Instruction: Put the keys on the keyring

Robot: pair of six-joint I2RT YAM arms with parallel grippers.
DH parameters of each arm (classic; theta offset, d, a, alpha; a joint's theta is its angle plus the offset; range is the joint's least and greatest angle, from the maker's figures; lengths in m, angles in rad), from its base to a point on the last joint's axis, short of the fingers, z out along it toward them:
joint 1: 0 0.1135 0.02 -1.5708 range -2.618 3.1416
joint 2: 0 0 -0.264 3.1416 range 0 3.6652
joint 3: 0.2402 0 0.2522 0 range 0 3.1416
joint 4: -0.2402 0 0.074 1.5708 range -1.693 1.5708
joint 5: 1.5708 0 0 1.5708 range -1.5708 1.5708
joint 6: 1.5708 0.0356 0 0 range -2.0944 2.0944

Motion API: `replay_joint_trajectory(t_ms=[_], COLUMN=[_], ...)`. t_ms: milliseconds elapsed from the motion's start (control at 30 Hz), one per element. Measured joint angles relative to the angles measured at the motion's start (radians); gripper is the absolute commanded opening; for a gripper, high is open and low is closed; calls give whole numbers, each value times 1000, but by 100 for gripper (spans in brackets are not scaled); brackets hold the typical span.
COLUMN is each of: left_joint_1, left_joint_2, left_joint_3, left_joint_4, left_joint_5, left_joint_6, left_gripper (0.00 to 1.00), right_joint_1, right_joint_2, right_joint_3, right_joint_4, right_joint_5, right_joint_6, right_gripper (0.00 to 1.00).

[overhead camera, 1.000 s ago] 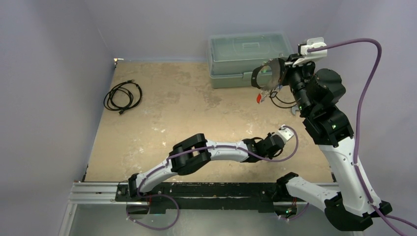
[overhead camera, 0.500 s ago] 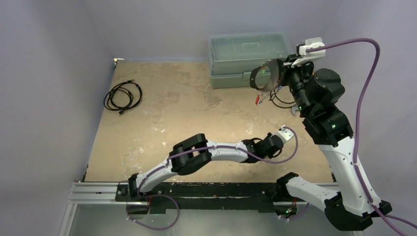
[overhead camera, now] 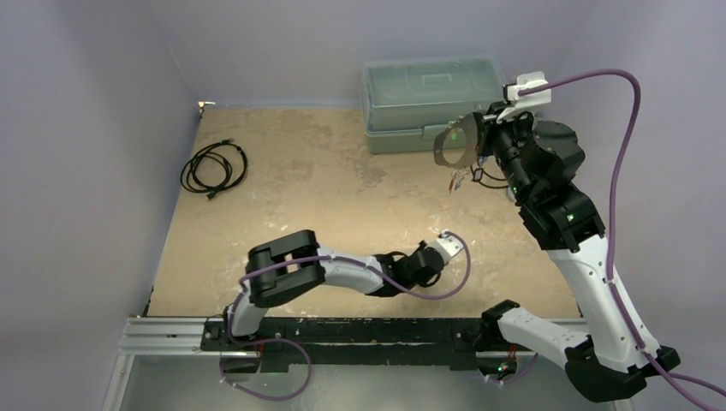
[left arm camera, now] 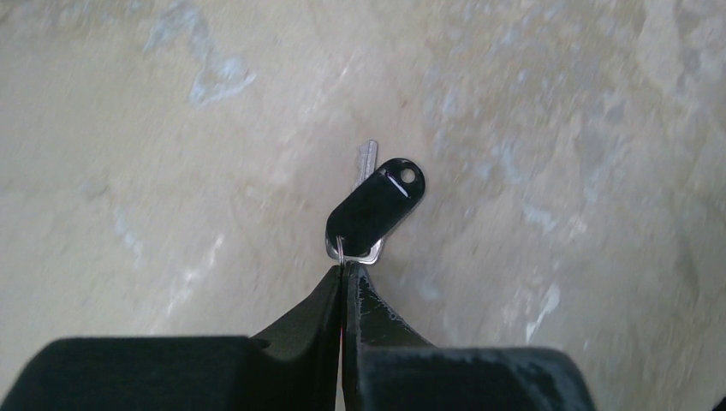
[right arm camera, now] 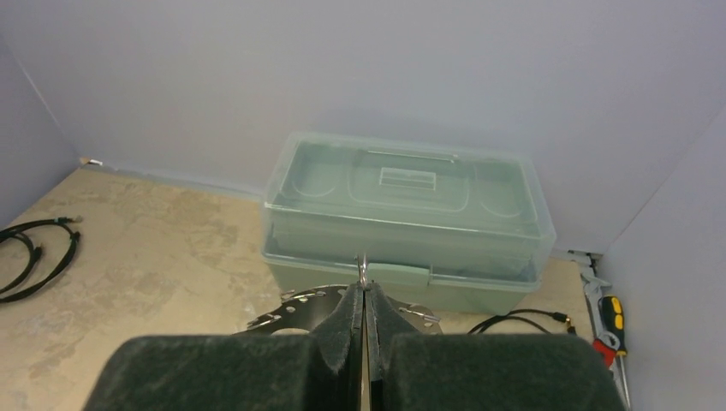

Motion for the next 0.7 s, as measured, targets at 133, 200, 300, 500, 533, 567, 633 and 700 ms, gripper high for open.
replay_joint_trajectory(t_ms=[133,200,300,500,533,567,633,700], left_joint_1=[0,0,0,0,0,0,0,0], left_joint_2=[-157,-253,-388,-609,-640,-666,-704,-727], left_joint_3=[-189,-283,-392,-544,-561,-575,-594,-610], left_joint_4=[5,6,5,-13,-24,-32,-53,-67], left_joint_5=[-13,-12,-11,-10,-10,-10,-11,-12], left_joint_6=[-24,-40,-55,-61,-58,-54,-47,-45], left_gripper=[0,0,0,3,5,6,8,12], right_joint_1=[0,0,0,0,0,0,0,0], right_joint_2=[-8,-15,-24,-31,-31,-31,-31,-31], right_joint_3=[-21,-35,-51,-86,-93,-101,-117,-134], right_joint_4=[2,4,4,14,19,21,25,25], right_joint_5=[-23,-37,-51,-99,-103,-107,-107,-110], right_joint_6=[13,18,35,76,83,89,100,113], right_gripper=[0,0,0,0,0,0,0,0])
